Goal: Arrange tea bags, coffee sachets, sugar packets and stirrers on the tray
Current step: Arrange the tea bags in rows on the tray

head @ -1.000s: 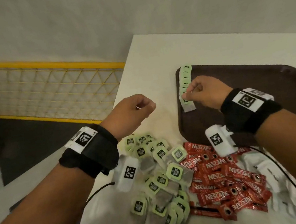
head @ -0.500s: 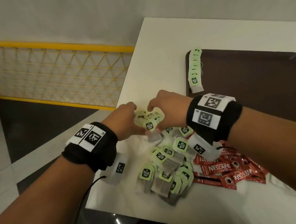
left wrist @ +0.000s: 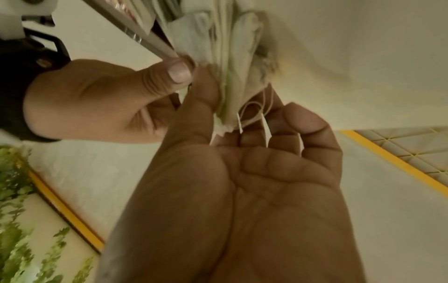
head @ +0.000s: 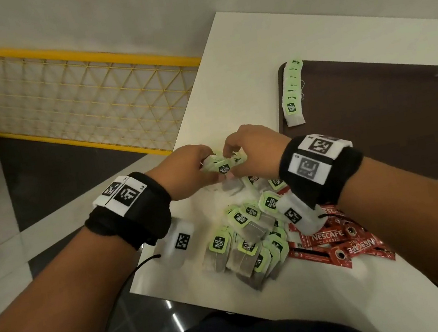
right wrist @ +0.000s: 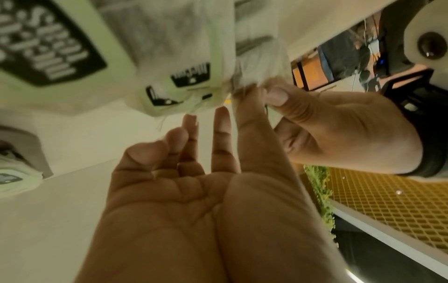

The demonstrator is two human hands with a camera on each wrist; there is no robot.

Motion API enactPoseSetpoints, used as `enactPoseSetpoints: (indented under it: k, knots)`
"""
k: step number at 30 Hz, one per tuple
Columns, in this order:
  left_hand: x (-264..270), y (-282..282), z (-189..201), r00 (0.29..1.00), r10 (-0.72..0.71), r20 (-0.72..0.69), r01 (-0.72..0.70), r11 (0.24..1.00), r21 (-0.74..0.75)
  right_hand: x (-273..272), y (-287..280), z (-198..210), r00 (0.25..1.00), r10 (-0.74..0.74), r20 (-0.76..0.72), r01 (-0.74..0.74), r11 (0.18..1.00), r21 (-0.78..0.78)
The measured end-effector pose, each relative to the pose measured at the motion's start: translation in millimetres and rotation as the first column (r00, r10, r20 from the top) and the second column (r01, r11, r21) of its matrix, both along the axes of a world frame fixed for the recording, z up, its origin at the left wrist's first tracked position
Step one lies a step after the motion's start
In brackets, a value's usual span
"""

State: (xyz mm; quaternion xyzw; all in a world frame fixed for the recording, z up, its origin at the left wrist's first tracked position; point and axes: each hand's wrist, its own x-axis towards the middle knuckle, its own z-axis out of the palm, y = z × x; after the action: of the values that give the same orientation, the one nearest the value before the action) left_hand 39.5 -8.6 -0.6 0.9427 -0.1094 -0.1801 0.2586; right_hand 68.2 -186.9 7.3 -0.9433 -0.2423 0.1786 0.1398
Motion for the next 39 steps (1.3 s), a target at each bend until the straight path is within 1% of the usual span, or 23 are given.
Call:
enactPoseSetpoints:
  k: [2,3,4,5,6,7,9,11,12,13,15,17,19,21,23,26,28,30,34,37,39]
  knots:
    - [0,3,11,1.000,-0.008,0.003,0.008,0.999,-0.051,-3,-10,8,0.999,-0.023,-0.035,0.027,0.990,0.135]
    - [1,4,16,1.000,-0.006,0.007,0.007,0.995,-0.098,-4,-14,12,0.996,-0.039,-0.075,0.055,0.973,0.222]
    - [2,4,21,1.000,0.002,0.002,-0.002,0.985,-0.171,-5,-19,15,0.992,-0.050,-0.120,0.085,0.947,0.310]
    - [4,2,24,1.000,0.015,-0.021,-0.020,0.961,-0.276,-5,-23,18,0.985,-0.057,-0.165,0.118,0.913,0.390]
    - [5,-1,26,0.997,0.029,-0.065,-0.053,0.913,-0.405,-5,-27,20,0.976,-0.065,-0.207,0.156,0.872,0.463]
    - [6,-7,27,0.992,0.043,-0.121,-0.101,0.842,-0.529,-4,-31,22,0.966,-0.080,-0.246,0.203,0.825,0.528]
    - [8,-22,26,0.965,0.050,-0.256,-0.223,0.670,-0.708,-1,-37,23,0.946,-0.138,-0.292,0.296,0.733,0.613]
    - [12,-40,24,0.936,0.027,-0.350,-0.310,0.531,-0.789,3,-44,22,0.928,-0.194,-0.319,0.364,0.659,0.658]
    - [15,-48,23,0.927,0.016,-0.376,-0.336,0.485,-0.808,5,-47,21,0.916,-0.220,-0.337,0.398,0.622,0.674]
    - [19,-55,21,0.922,0.011,-0.387,-0.349,0.457,-0.818,7,-51,18,0.902,-0.250,-0.351,0.429,0.586,0.687]
    - [25,-66,16,0.927,0.006,-0.376,-0.338,0.449,-0.827,11,-60,13,0.874,-0.323,-0.363,0.484,0.525,0.700]
    - [32,-76,10,0.934,0.013,-0.356,-0.320,0.468,-0.824,15,-69,7,0.839,-0.399,-0.371,0.534,0.464,0.707]
    - [39,-83,6,0.943,0.052,-0.328,-0.309,0.498,-0.810,19,-79,1,0.793,-0.457,-0.402,0.588,0.405,0.700]
    - [46,-89,4,0.944,0.064,-0.323,-0.310,0.504,-0.806,23,-88,-3,0.746,-0.478,-0.464,0.643,0.337,0.688]
    - [53,-94,5,0.936,0.050,-0.349,-0.327,0.493,-0.806,26,-99,-4,0.696,-0.489,-0.525,0.694,0.271,0.667]
    - [65,-100,6,0.912,0.089,-0.401,-0.393,0.473,-0.789,36,-121,-5,0.627,-0.526,-0.575,0.751,0.210,0.626]
    - [71,-102,5,0.901,0.118,-0.418,-0.423,0.455,-0.783,43,-131,-10,0.586,-0.563,-0.582,0.784,0.212,0.584]
    - [75,-102,4,0.887,0.133,-0.442,-0.452,0.439,-0.776,49,-136,-17,0.563,-0.600,-0.568,0.808,0.256,0.531]
    - [77,-102,3,0.869,0.121,-0.479,-0.482,0.416,-0.771,55,-130,-24,0.569,-0.618,-0.542,0.820,0.371,0.437]
    - [77,-101,2,0.874,0.098,-0.476,-0.467,0.438,-0.768,65,-124,-22,0.592,-0.640,-0.489,0.805,0.445,0.393]
    - [77,-99,2,0.877,0.094,-0.471,-0.459,0.450,-0.766,73,-123,-21,0.589,-0.664,-0.461,0.808,0.470,0.355]
